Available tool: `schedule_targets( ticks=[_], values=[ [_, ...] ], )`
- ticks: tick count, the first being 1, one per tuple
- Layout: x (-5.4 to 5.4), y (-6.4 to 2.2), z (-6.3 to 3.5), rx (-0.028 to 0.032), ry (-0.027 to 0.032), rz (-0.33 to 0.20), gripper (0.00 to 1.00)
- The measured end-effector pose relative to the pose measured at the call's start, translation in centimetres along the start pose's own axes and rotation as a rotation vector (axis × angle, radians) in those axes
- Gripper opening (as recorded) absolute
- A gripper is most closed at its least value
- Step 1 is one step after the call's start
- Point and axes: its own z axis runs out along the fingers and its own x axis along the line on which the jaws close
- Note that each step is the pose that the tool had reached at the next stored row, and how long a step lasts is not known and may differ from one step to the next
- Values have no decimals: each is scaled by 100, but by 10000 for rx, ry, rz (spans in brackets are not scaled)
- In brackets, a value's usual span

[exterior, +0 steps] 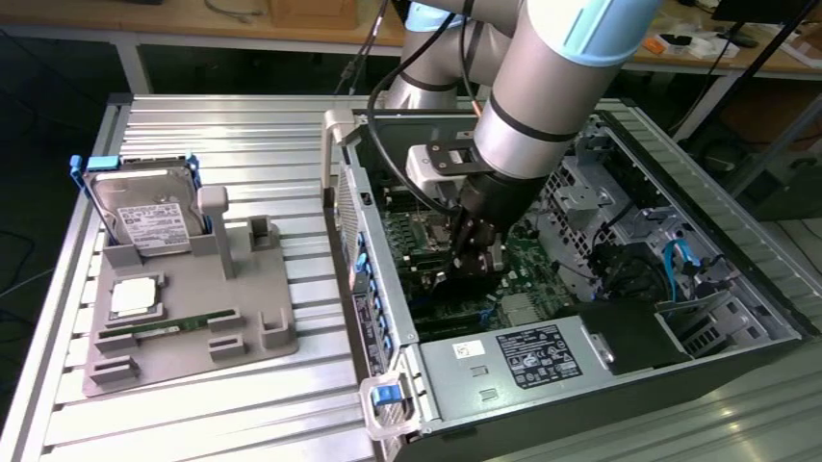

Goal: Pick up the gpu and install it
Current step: 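Insert the gpu into the slot, then press down on the gpu until it lock into place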

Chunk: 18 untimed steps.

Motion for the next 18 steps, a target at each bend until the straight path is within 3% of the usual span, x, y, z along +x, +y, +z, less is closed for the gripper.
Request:
schedule_targets(
  ticks=[14,16,18],
  values=[
    [0,1,0,0,1,1,11],
    [0,38,1,1,1,0,11],
    [0,151,4,20,1,0,11]
  ],
)
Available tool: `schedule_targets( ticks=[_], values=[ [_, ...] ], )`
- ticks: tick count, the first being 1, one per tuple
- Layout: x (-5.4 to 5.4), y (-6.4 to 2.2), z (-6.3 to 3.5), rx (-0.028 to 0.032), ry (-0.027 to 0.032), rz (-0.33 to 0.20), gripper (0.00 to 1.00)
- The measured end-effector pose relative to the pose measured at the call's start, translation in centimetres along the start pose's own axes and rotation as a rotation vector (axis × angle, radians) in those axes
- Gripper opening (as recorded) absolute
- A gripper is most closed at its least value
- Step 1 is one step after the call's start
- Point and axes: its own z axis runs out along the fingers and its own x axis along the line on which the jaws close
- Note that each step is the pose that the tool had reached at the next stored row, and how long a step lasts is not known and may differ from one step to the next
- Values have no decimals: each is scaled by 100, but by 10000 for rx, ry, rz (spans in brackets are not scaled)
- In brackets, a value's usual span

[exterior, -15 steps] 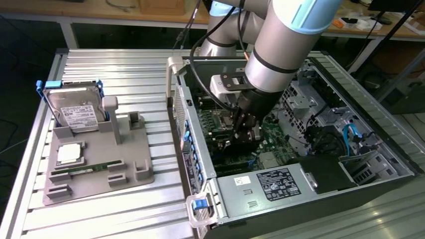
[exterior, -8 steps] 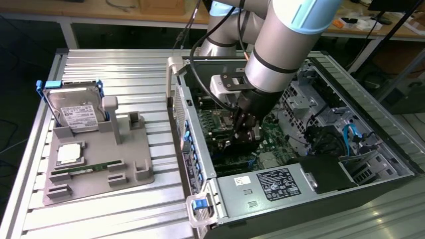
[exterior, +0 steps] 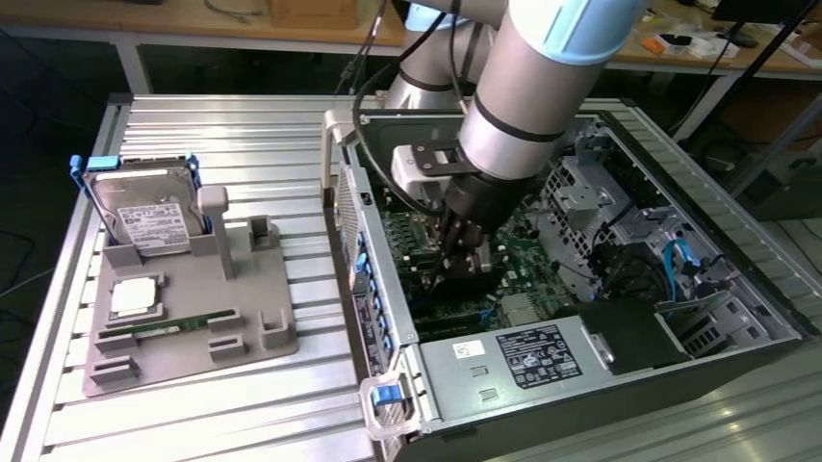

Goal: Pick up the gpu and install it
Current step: 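Press down on the gpu until it lock into place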

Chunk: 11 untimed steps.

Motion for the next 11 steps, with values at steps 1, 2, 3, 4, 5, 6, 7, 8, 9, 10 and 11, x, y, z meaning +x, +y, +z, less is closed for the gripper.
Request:
schedule_targets(
  ticks=[1,2,3,4,5,6,7,8,9,10,11],
  values=[
    [0,44,1,9,0,-1,11],
    [0,76,2,17,-1,-2,11],
    [-1,106,3,24,1,-2,11],
    [-6,132,-5,27,10,-1,11],
    [-10,147,-21,28,20,-1,11],
    [-12,161,-45,28,21,-1,11],
    [-15,173,-67,30,19,-2,11],
    [-17,184,-93,30,21,-1,11],
    [-20,189,-123,30,26,0,11],
    [-23,189,-148,28,36,-2,11],
    [-26,189,-163,25,44,-2,11]
  ],
)
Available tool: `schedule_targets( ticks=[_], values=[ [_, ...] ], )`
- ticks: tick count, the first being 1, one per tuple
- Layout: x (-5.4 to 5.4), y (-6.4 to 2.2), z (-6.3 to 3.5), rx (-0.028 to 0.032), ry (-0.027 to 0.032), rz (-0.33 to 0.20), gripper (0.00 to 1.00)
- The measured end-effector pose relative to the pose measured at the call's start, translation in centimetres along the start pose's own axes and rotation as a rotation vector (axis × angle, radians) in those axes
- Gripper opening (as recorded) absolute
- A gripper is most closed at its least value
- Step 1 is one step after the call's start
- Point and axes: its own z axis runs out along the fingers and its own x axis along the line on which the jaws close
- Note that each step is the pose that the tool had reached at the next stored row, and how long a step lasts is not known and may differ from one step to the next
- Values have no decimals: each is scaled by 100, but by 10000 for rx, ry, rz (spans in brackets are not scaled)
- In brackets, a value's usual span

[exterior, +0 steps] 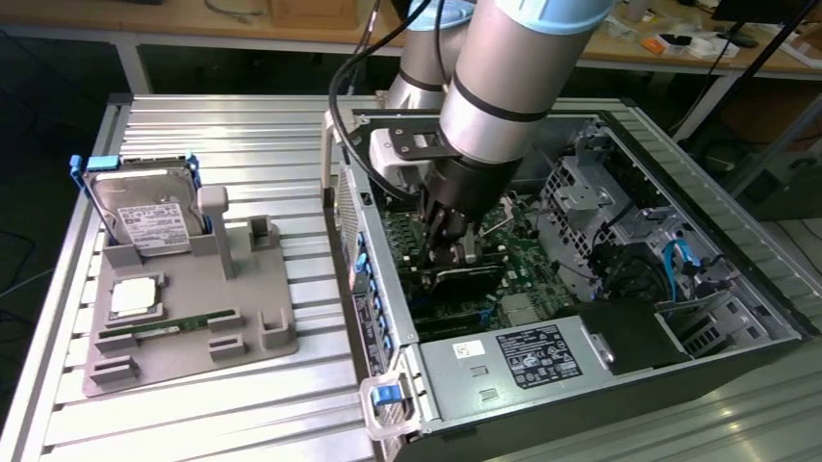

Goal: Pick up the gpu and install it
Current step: 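Press down on the gpu until it lock into place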

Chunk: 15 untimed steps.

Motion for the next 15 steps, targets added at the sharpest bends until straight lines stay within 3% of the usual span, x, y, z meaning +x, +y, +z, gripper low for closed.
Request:
schedule_targets(
  ticks=[2,3,6,15],
  values=[
    [-6,-3,-14,-25,16,4,11],
    [-9,-14,-20,-86,20,11,11],
    [-17,-57,-23,-570,20,44,11],
    [-30,-106,-24,-1614,13,116,11]
  ],
)
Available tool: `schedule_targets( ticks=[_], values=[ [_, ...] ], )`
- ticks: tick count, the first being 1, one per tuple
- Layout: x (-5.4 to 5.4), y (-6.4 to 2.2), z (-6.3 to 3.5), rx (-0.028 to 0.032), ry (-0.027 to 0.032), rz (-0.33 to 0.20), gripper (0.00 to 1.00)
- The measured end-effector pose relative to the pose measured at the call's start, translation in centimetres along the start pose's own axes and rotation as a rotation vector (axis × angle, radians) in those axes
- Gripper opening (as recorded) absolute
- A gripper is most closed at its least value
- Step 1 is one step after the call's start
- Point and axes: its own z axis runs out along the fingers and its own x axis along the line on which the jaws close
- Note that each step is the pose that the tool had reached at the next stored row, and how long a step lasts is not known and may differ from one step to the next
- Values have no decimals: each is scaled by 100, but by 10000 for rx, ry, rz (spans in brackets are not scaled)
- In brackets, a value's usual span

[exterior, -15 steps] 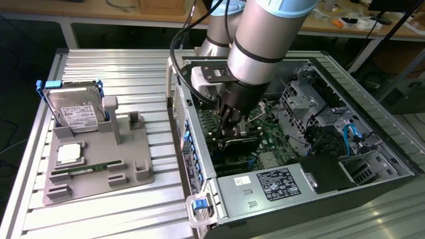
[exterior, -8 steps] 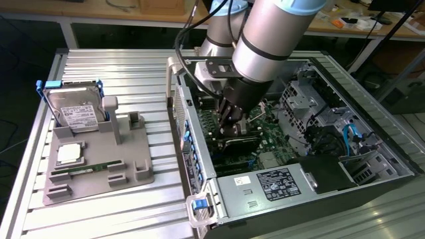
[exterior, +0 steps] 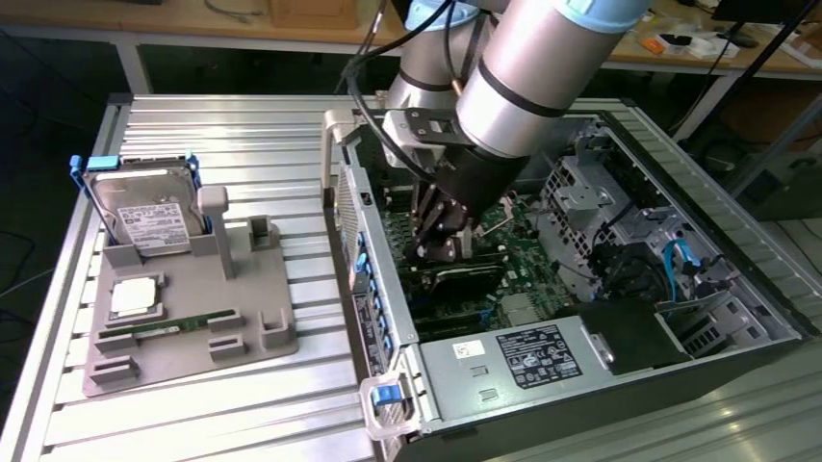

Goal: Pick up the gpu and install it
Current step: 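Press down on the gpu until it lock into place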

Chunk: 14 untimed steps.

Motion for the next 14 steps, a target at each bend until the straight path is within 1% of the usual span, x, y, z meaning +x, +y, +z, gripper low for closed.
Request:
schedule_targets(
  ticks=[1,3,5,6,7,8,10,12,13,14],
  values=[
    [0,-6,-2,-218,-13,13,11],
    [0,-14,-1,-448,-39,23,11],
    [0,-21,-1,-658,-67,31,11],
    [0,-23,-1,-759,-96,32,11],
    [1,-23,-1,-864,-173,23,11],
    [1,-7,7,-863,-189,21,11],
    [2,35,16,-843,-188,20,11],
    [2,46,18,-837,-198,17,11],
    [2,46,18,-837,-226,9,11],
    [3,45,19,-856,-268,1,11]
  ],
)
